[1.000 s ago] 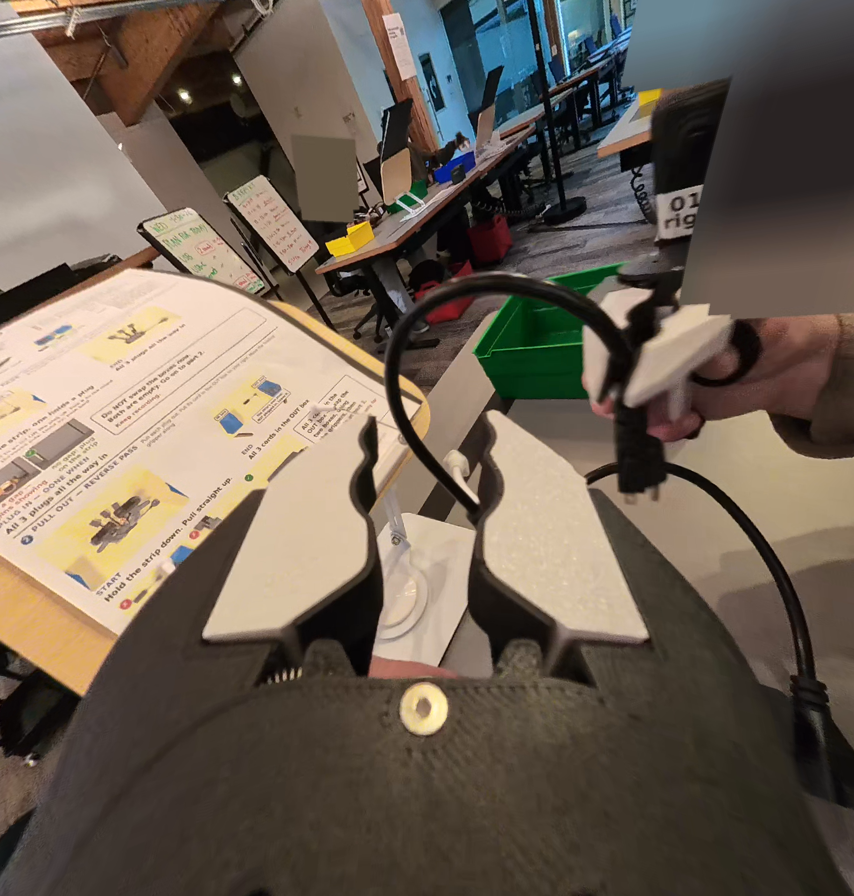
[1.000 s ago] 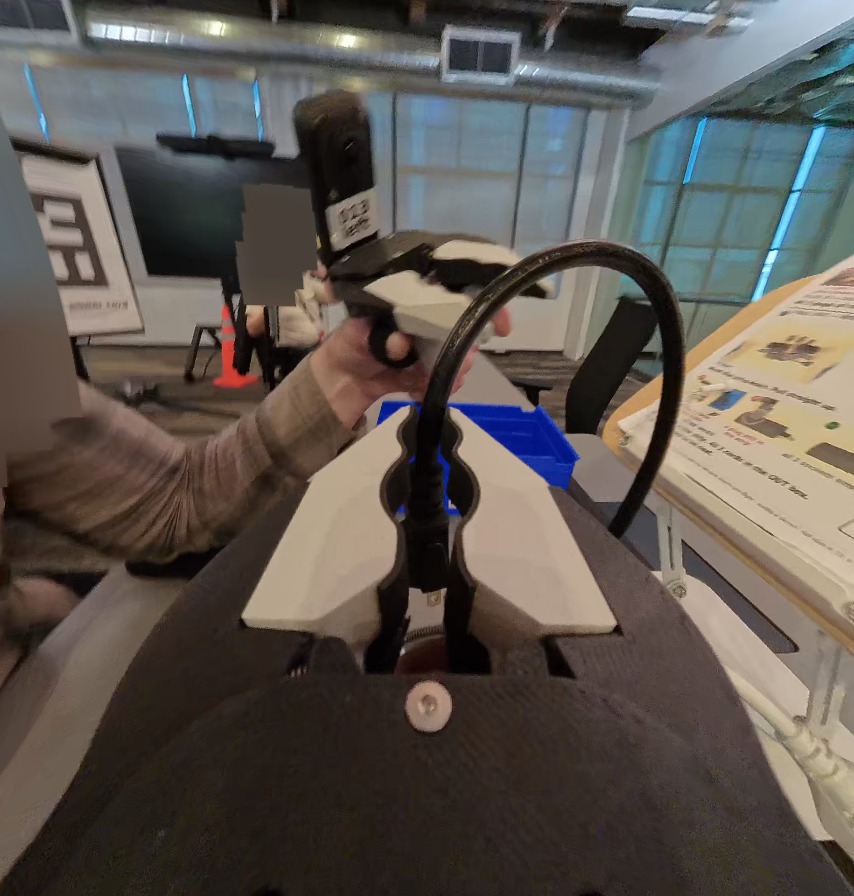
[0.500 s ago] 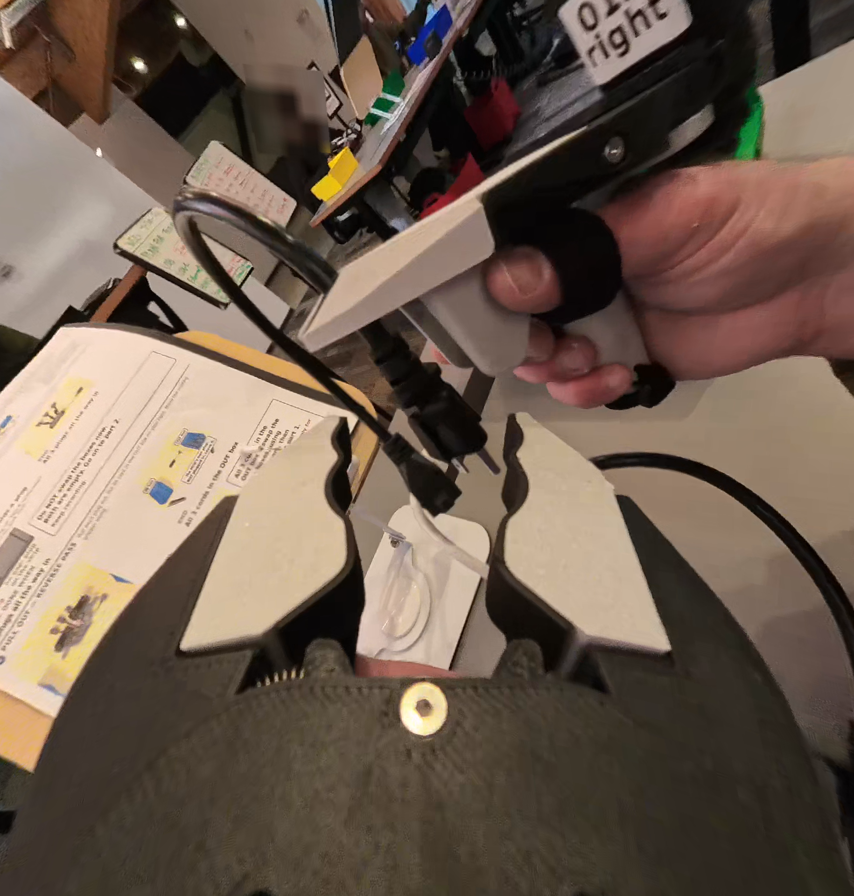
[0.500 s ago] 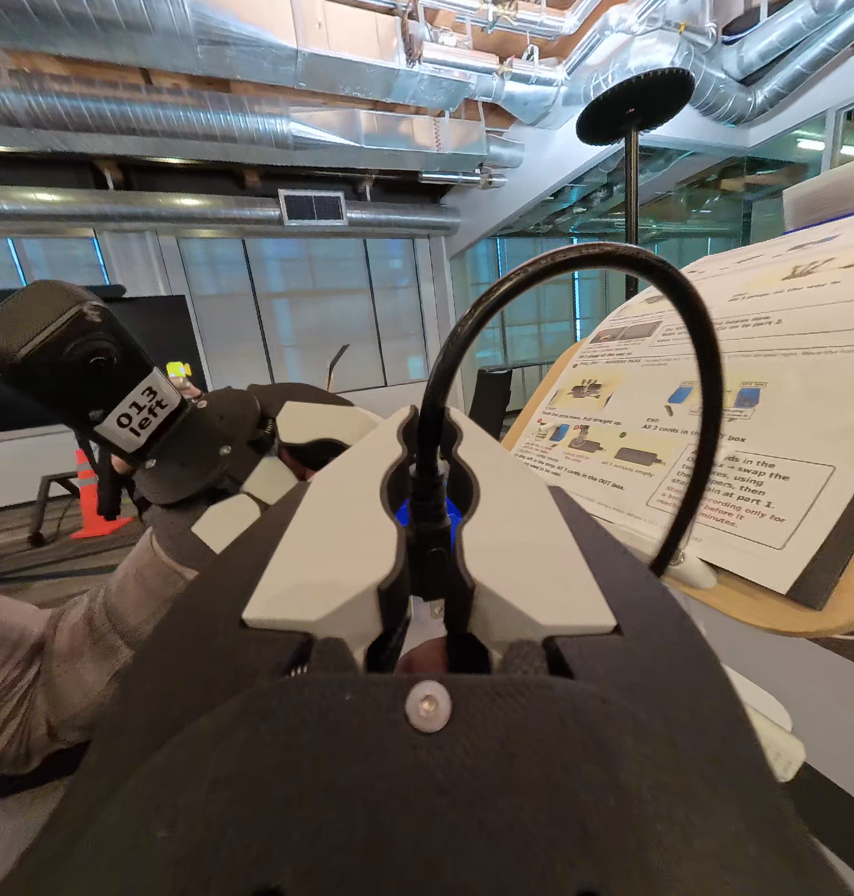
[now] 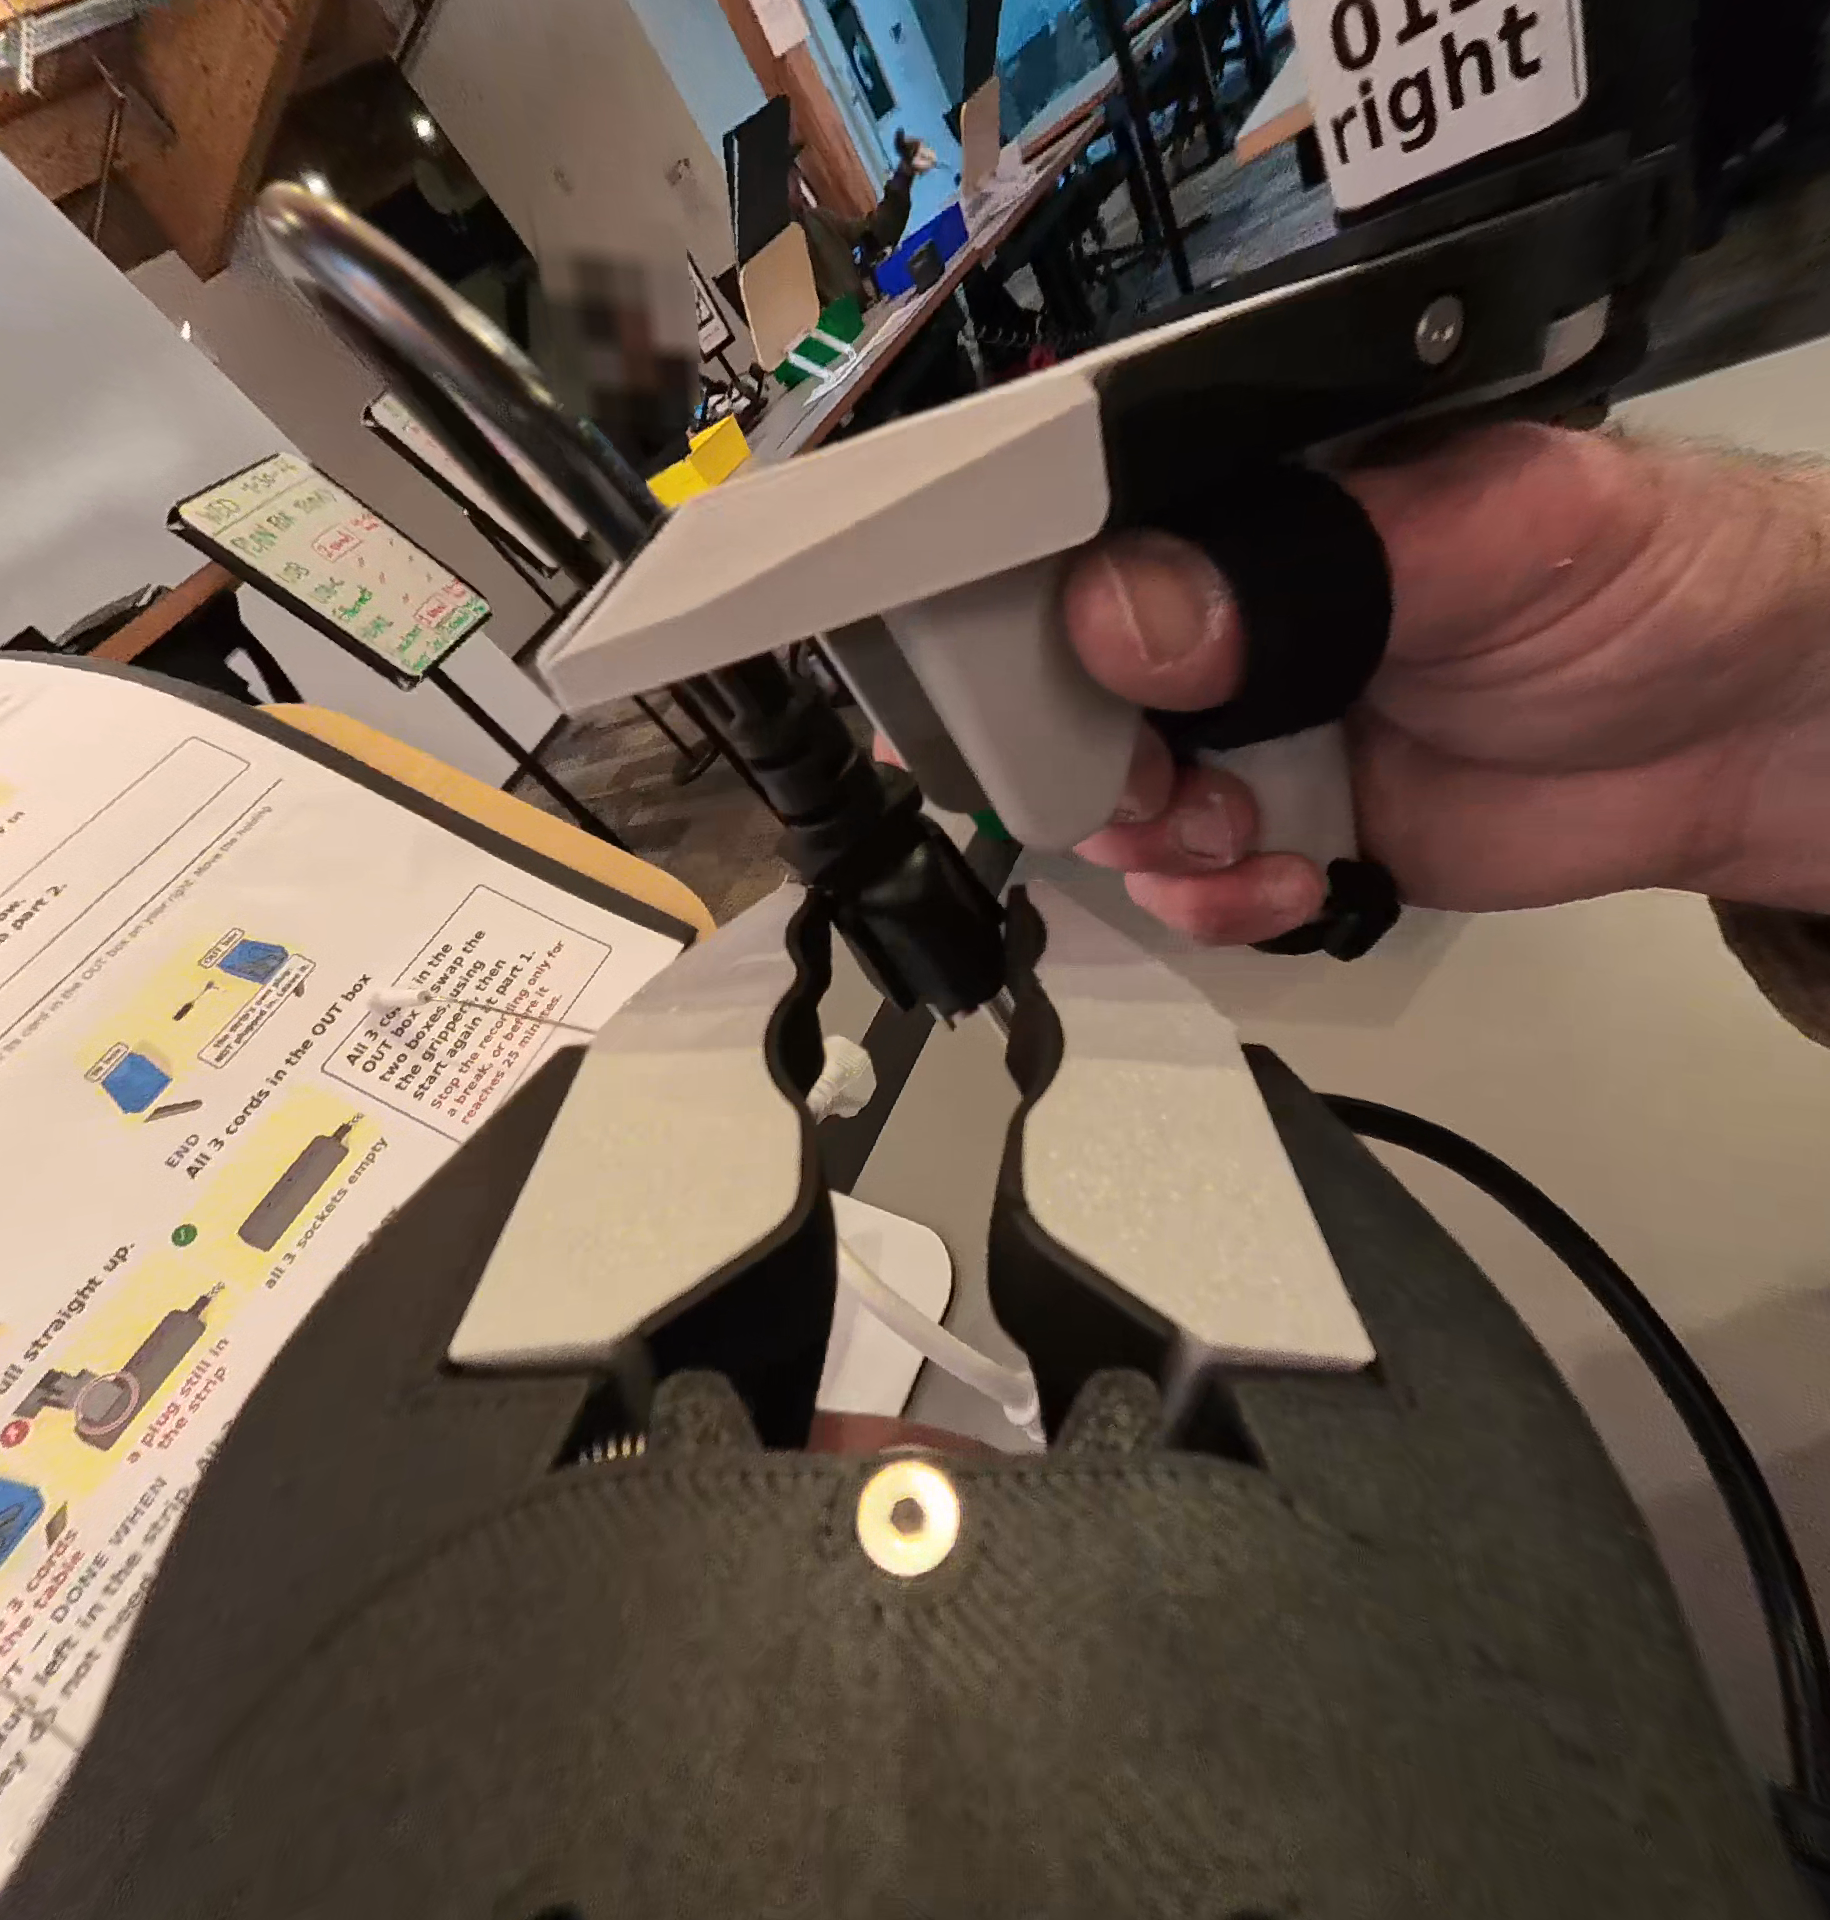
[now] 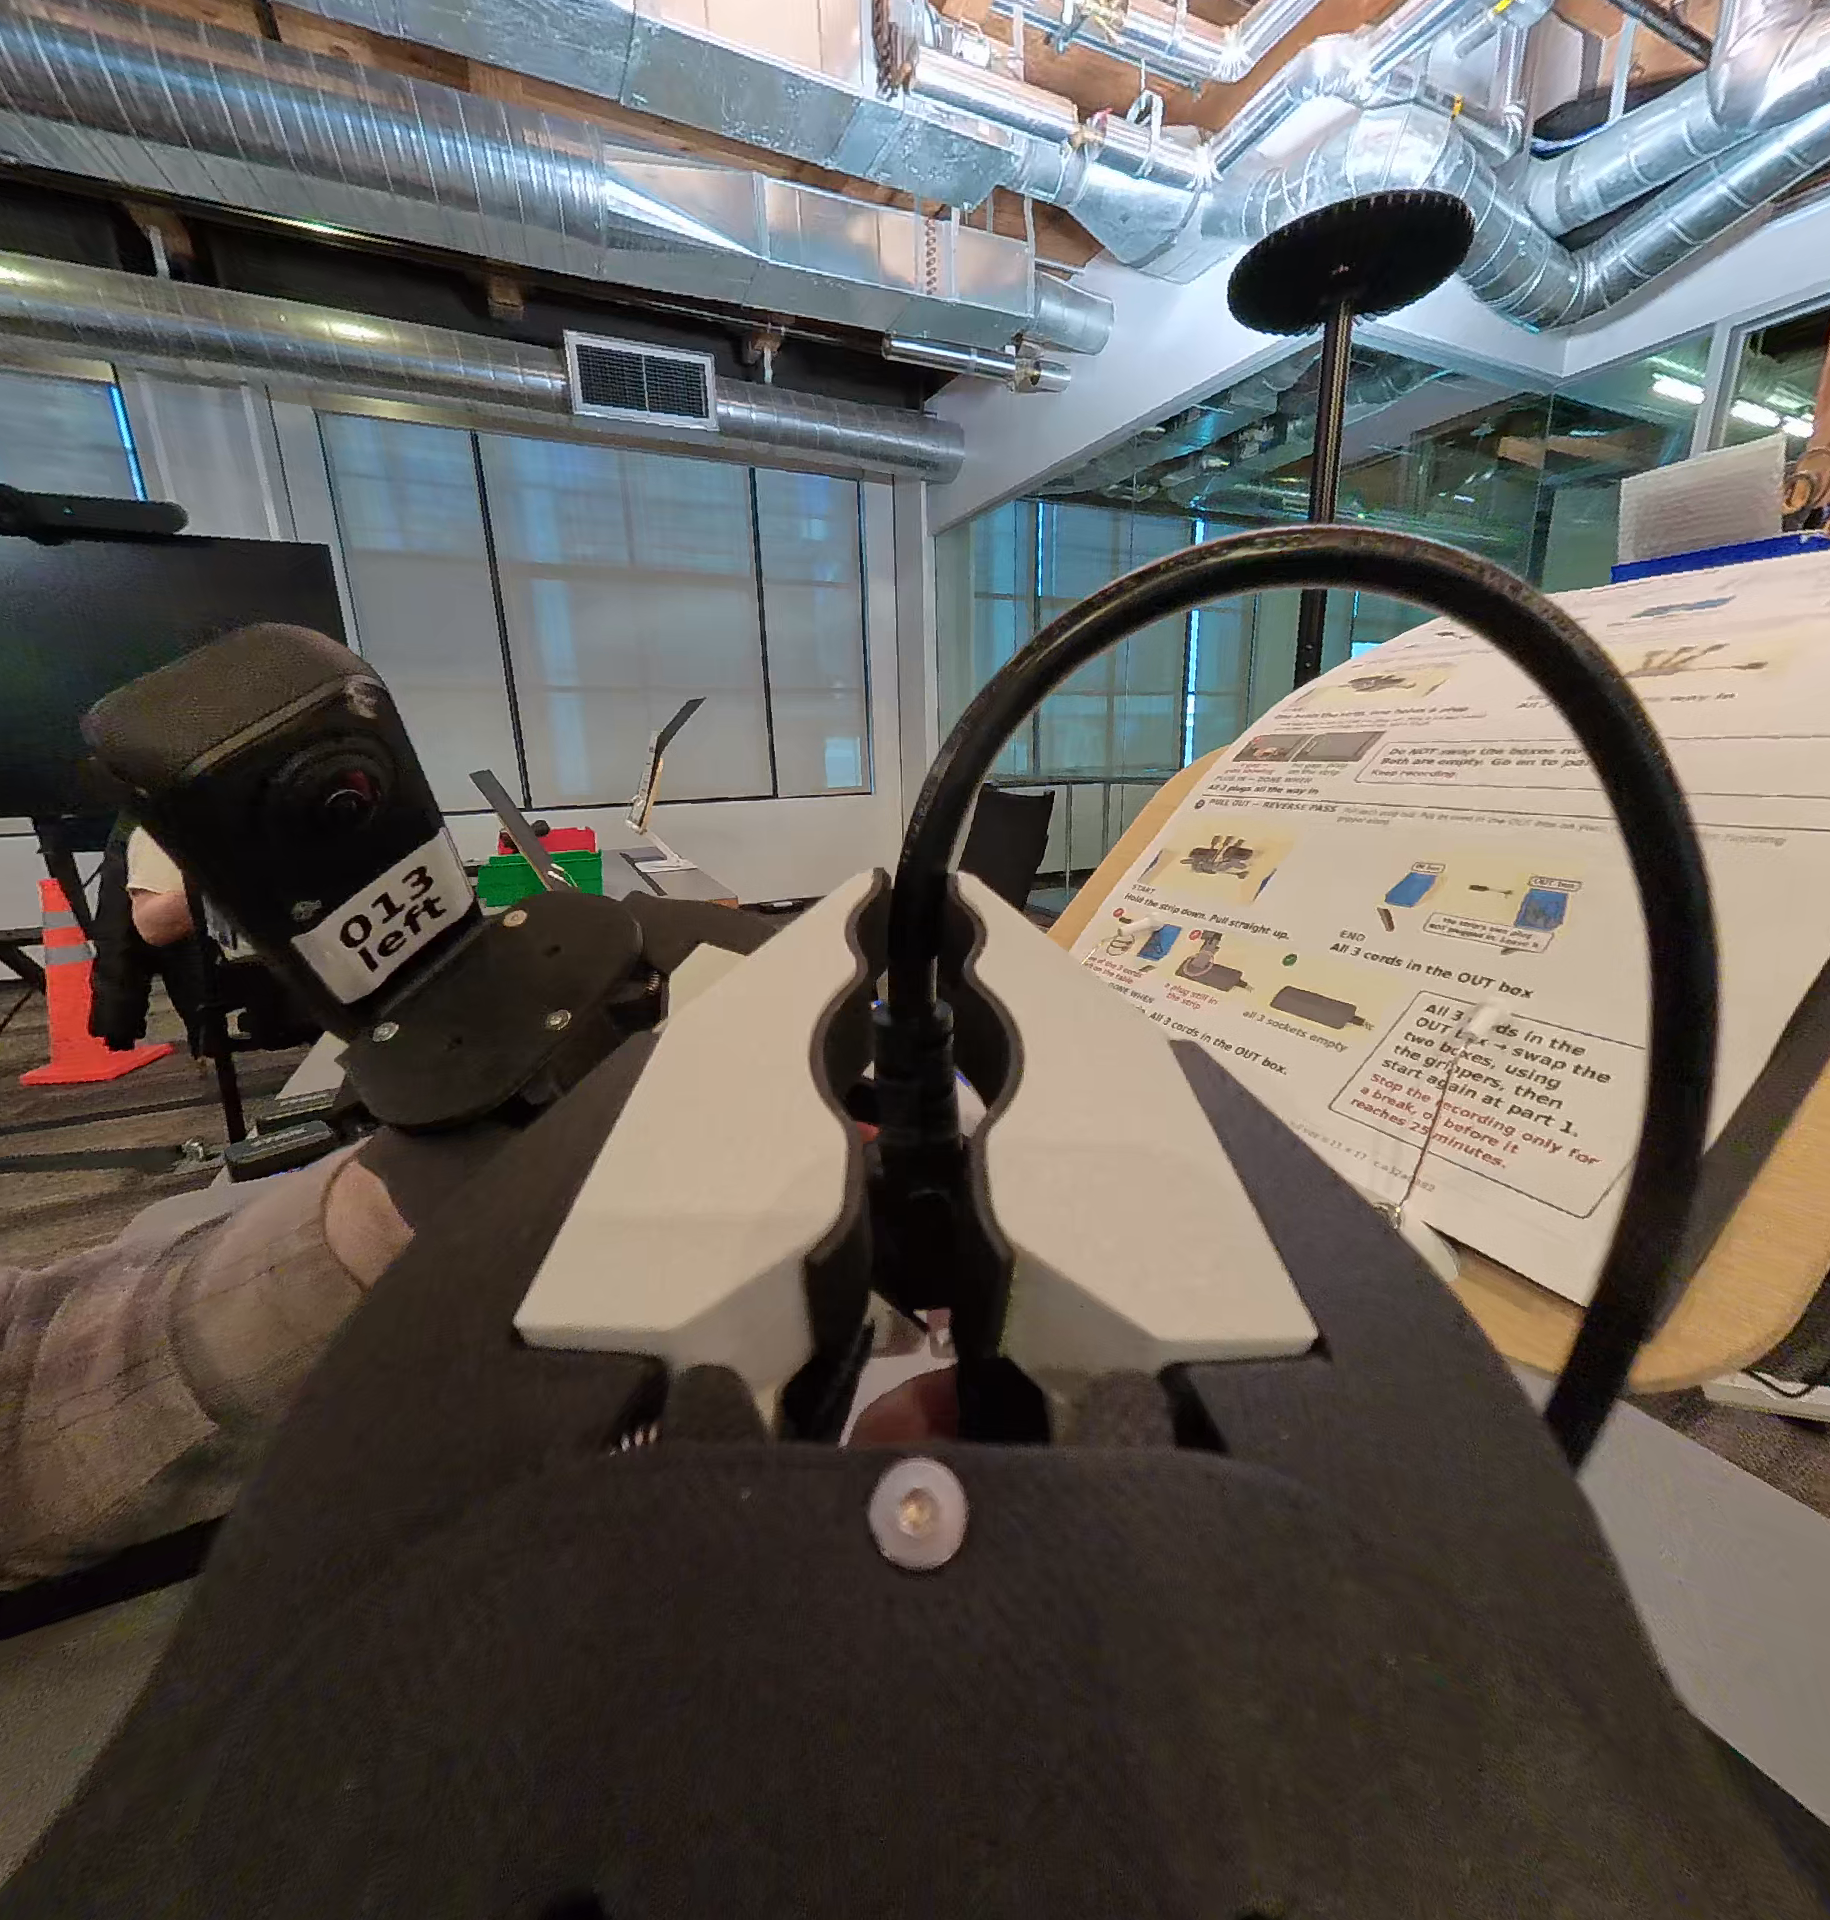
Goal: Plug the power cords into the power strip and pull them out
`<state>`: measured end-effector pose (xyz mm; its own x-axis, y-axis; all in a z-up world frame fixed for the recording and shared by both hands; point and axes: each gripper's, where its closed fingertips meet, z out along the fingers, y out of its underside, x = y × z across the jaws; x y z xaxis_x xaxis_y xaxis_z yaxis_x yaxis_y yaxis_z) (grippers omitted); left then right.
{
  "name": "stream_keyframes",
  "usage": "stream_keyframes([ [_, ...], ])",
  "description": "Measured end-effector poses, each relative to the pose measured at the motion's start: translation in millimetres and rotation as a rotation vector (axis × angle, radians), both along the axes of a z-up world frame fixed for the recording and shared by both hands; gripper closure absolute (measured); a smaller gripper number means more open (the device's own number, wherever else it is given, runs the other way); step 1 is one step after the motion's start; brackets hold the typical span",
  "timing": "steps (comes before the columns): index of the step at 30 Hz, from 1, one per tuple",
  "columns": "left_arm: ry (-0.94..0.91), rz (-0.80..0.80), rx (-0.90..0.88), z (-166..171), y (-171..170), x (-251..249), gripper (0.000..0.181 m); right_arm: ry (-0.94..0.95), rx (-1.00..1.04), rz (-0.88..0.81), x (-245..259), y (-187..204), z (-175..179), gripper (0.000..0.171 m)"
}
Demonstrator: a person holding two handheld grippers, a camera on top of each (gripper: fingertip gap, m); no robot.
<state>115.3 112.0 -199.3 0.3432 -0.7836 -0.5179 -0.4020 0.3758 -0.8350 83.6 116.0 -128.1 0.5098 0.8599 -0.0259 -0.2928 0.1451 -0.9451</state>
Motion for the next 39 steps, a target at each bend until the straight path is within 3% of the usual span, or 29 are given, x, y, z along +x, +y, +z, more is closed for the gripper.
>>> stream_keyframes([
  [5,-0.016,0.007,0.020,4,3,-4,0.150,0.004,-0.015,-0.025,2,2,2,0.165],
  [7,0.004,0.017,0.008,-1,3,0,0.126,0.007,-0.020,-0.030,0,2,2,0.165],
  [10,0.005,0.049,0.063,-2,7,1,0.145,-0.001,-0.024,-0.024,-6,1,1,0.165],
  [18,-0.012,0.036,0.066,4,6,-4,0.150,-0.003,-0.012,-0.031,0,-1,7,0.164],
  [34,-0.003,-0.300,-0.112,5,-32,-16,0.152,-0.092,0.015,0.203,0,-28,1,0.158],
  [39,0.025,-0.483,-0.189,-3,-59,-16,0.152,-0.218,0.029,0.332,-2,-50,-16,0.139],
])
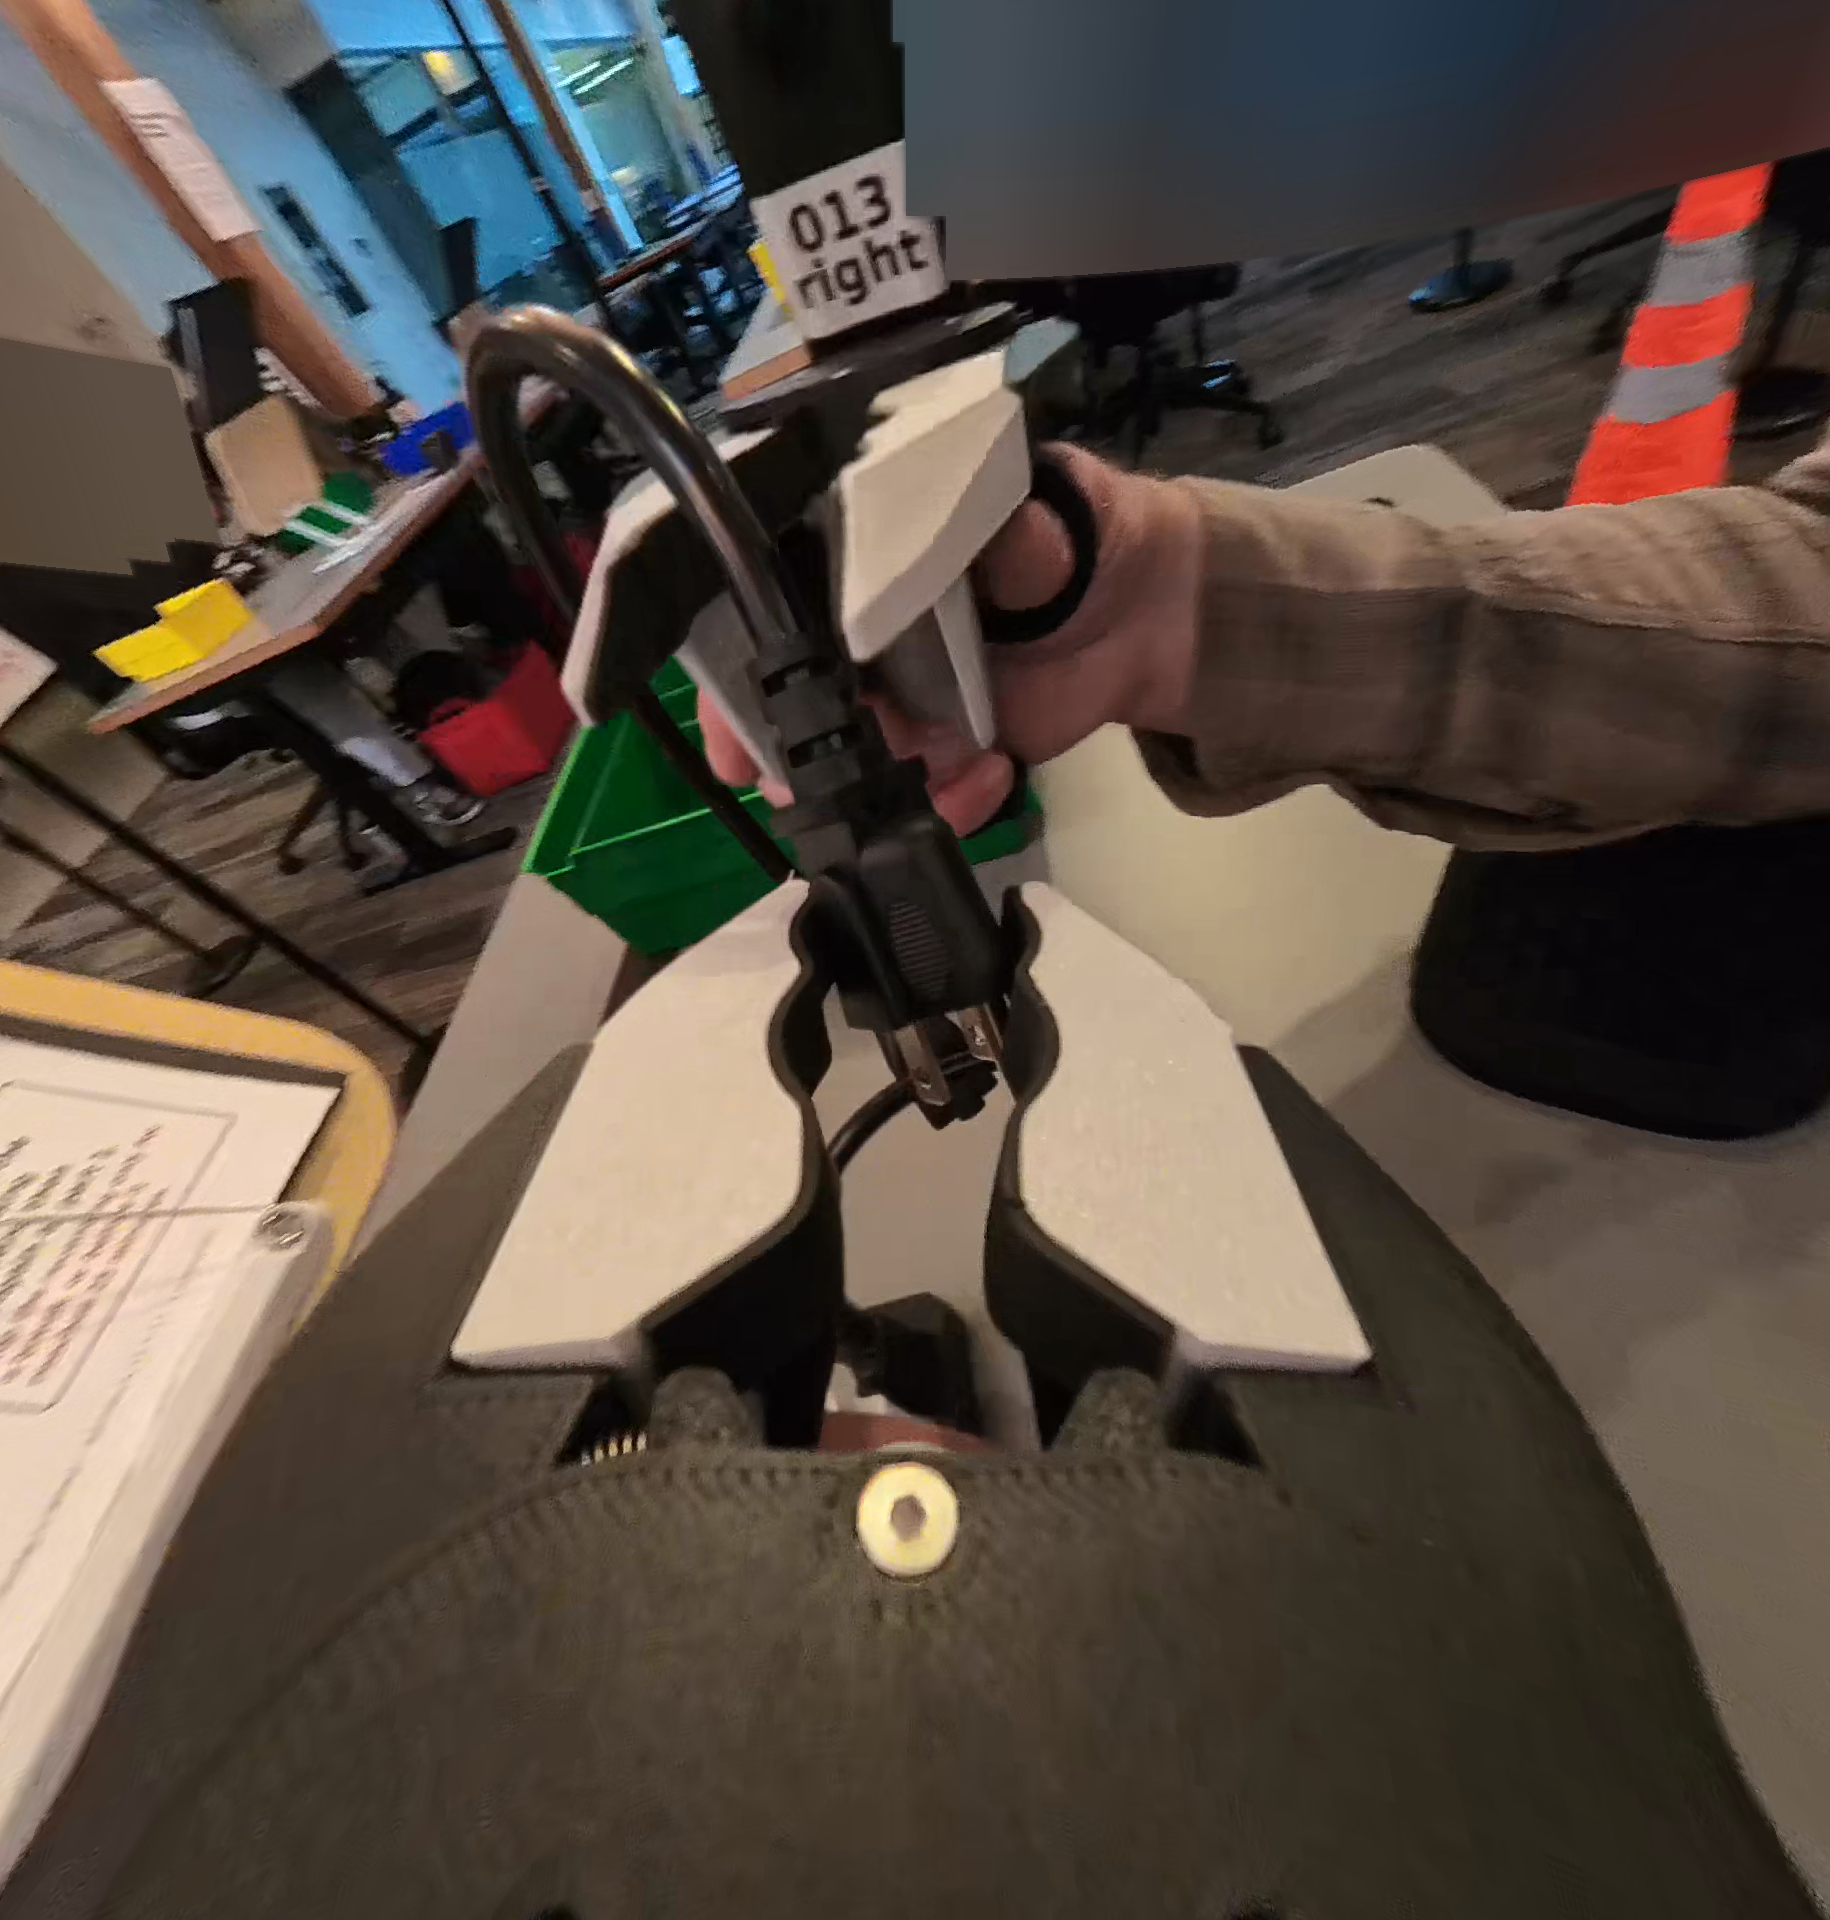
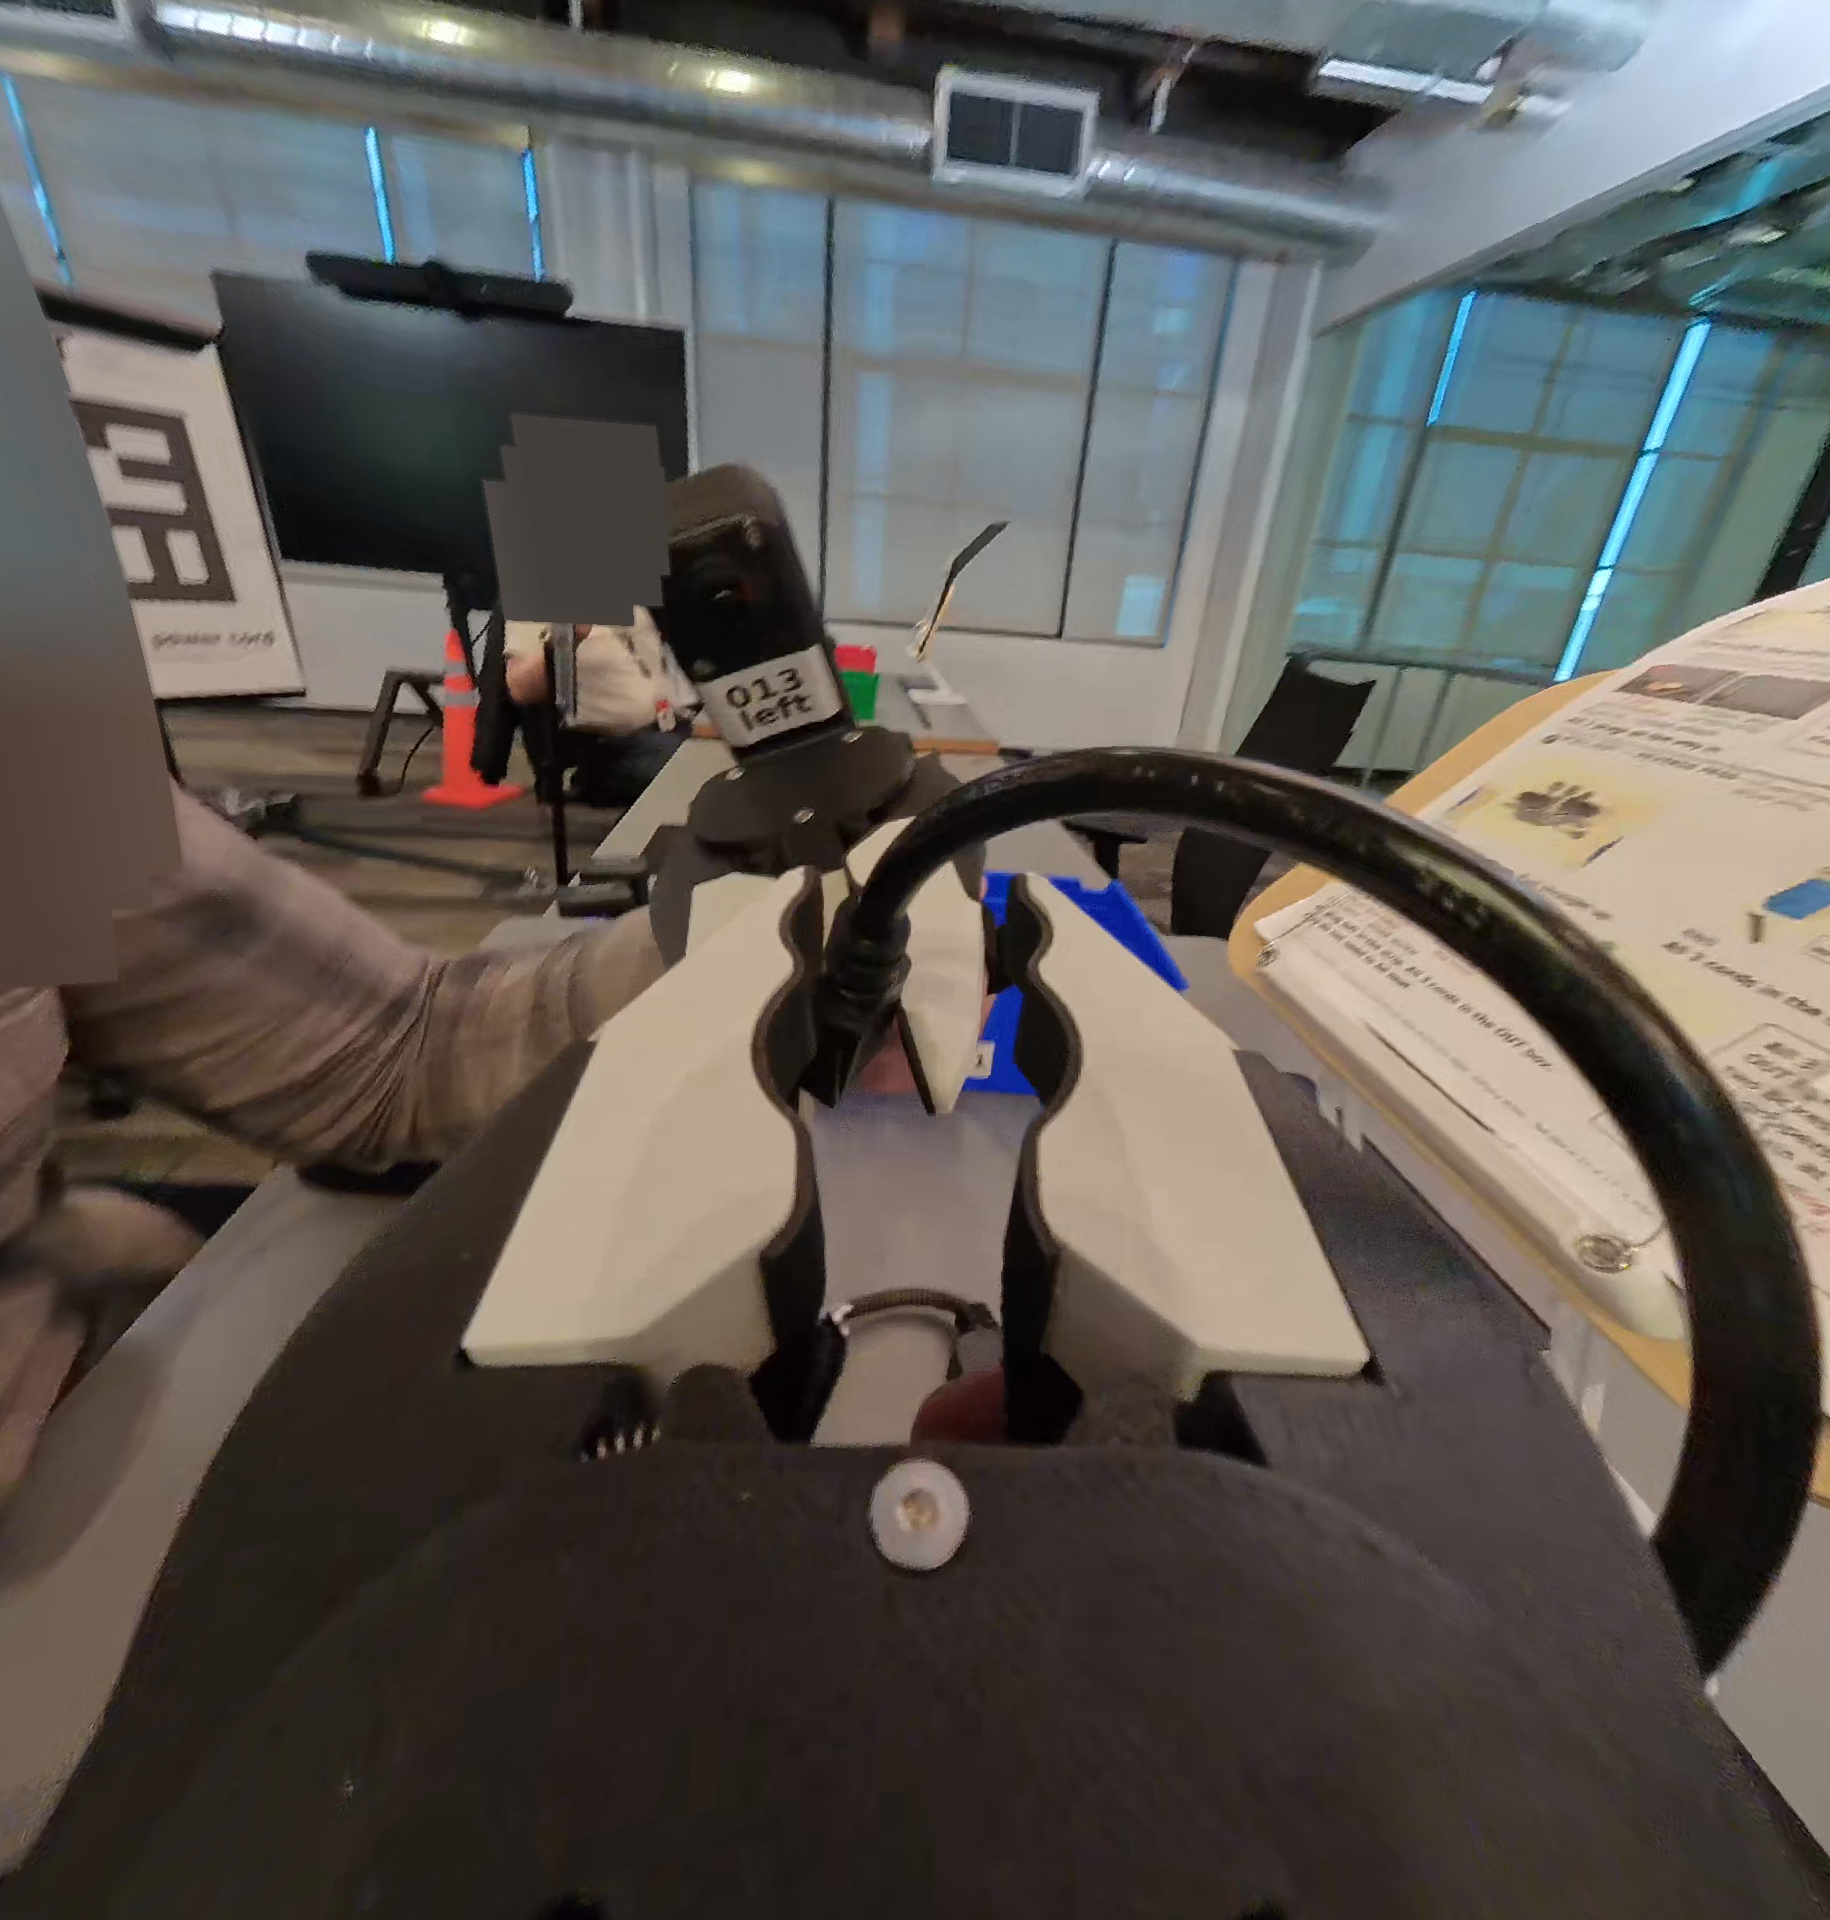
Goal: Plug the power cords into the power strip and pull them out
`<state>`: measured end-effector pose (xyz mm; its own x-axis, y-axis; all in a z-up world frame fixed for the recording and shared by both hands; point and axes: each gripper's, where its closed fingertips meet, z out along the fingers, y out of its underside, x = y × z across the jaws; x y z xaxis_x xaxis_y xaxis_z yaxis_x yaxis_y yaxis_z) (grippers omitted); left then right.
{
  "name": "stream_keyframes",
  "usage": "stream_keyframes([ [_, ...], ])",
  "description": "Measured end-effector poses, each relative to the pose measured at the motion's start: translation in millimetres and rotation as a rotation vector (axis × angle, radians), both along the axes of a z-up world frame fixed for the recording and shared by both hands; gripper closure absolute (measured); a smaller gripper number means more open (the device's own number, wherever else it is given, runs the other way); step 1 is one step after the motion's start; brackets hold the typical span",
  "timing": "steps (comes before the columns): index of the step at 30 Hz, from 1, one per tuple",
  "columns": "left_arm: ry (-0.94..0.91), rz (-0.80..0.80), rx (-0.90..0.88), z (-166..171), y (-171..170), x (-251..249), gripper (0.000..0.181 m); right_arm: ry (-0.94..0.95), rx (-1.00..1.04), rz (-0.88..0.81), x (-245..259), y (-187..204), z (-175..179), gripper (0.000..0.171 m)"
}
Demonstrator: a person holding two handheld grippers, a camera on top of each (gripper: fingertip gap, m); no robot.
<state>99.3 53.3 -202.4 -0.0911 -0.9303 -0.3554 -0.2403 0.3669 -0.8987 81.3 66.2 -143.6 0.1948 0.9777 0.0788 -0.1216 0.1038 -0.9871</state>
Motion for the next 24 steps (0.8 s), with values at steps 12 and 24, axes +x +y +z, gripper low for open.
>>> stream_keyframes([
  [12,-0.017,-0.208,-0.184,-11,-21,1,0.151,-0.119,0.060,0.112,-15,-18,-23,0.158],
  [24,-0.121,0.485,0.526,21,68,-9,0.122,0.107,-0.180,-0.187,3,49,-8,0.159],
])
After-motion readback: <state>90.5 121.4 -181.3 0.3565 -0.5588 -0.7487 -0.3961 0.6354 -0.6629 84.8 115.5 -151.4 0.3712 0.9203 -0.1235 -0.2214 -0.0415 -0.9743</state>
